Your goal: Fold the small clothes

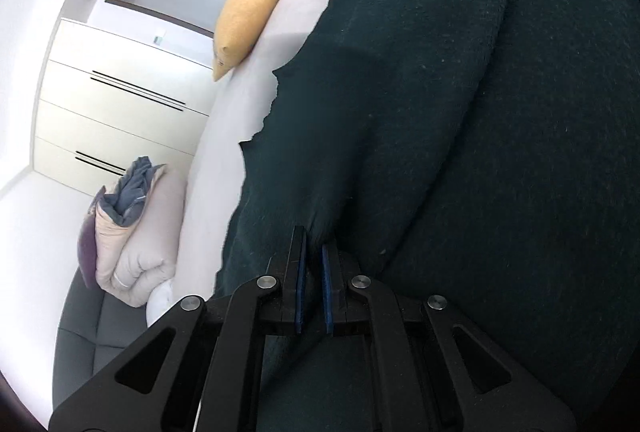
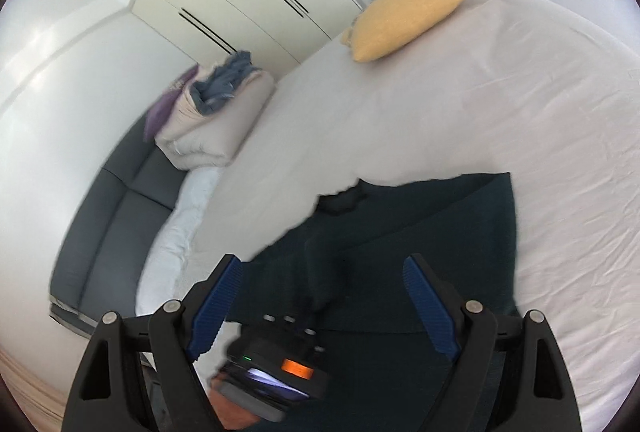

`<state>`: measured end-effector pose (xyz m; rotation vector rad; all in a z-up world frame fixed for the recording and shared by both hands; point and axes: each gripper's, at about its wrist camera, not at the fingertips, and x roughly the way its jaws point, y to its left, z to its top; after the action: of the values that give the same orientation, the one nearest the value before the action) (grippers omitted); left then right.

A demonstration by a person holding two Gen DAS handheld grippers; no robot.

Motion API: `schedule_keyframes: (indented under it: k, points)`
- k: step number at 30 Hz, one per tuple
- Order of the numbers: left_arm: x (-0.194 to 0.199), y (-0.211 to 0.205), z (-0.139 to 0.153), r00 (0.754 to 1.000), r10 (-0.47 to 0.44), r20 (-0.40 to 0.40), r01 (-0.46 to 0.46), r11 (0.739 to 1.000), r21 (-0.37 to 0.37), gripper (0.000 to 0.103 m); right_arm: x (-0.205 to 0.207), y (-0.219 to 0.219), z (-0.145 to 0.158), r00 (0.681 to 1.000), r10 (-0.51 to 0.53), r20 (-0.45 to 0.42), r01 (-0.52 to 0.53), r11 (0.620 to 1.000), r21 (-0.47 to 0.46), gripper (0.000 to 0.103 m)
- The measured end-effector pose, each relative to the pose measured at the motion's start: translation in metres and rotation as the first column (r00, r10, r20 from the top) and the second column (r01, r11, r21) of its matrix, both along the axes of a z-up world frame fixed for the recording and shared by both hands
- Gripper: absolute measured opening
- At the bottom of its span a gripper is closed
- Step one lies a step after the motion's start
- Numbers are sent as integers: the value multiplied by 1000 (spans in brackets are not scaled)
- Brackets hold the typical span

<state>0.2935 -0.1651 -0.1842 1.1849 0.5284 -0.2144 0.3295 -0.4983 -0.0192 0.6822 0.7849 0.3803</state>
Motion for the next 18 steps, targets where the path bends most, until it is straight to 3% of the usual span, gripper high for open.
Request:
schedule_keyframes:
  k: [2, 5, 7, 14, 18]
  points:
    - [-1, 3, 0, 1000, -3, 7, 3, 1000, 3, 6, 9, 11, -8, 998, 57, -35, -57, 998, -8, 86]
    - [-1, 11, 5, 1000, 25, 7, -25, 999, -41, 6, 32, 42, -30, 984, 144, -101, -148, 988, -42, 86]
    - [0, 19, 7, 999, 46, 0, -46, 995, -94, 6, 50, 54, -48, 973, 161, -162, -165, 986, -13, 86]
    - [1, 29, 9, 997, 73, -17, -75, 970, -230, 6, 95, 76, -118, 926, 126, -355, -113, 992, 56, 81]
    - [-1, 34, 9, 997, 76, -17, -78, 958, -278, 6, 109, 84, -139, 918, 138, -372, -93, 986, 138, 73]
